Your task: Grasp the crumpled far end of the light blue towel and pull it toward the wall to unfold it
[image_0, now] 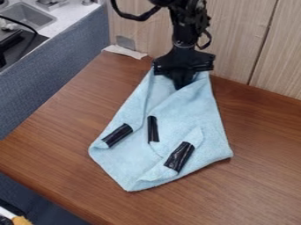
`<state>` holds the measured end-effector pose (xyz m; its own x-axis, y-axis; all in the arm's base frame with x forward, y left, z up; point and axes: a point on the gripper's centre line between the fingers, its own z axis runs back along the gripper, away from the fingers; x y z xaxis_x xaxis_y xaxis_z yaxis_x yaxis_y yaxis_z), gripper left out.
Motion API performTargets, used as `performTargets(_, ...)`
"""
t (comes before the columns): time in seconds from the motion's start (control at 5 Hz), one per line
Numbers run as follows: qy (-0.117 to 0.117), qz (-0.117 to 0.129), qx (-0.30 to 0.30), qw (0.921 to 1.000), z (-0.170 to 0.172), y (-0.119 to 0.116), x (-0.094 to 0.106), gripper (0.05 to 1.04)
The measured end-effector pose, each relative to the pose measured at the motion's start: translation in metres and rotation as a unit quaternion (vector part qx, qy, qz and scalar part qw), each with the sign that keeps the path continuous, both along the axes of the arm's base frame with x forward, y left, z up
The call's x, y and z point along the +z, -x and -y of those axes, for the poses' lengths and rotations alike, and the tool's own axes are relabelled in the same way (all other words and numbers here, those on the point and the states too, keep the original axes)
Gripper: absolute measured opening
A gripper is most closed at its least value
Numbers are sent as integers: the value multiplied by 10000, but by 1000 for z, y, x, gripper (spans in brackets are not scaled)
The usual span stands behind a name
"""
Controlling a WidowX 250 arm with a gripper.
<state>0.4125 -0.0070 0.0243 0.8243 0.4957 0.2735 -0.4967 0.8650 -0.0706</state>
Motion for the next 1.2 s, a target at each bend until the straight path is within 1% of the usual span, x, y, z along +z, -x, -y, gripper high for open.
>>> performTargets(0.2,-4,-90,-46,9999,1,2,0,449)
performTargets(0.4,27,-203,-57,9998,2,5,-1,755)
performTargets(0.6,102,-350,-125,9993,4,8,4,989)
performTargets(0.8,58,-323,-168,9993,1,8,25,1007)
performTargets(1.0,23,-242,-135,9996,-1,15,58,1001)
performTargets(1.2,16,-143,-112,9998,-10,22,86,1000)
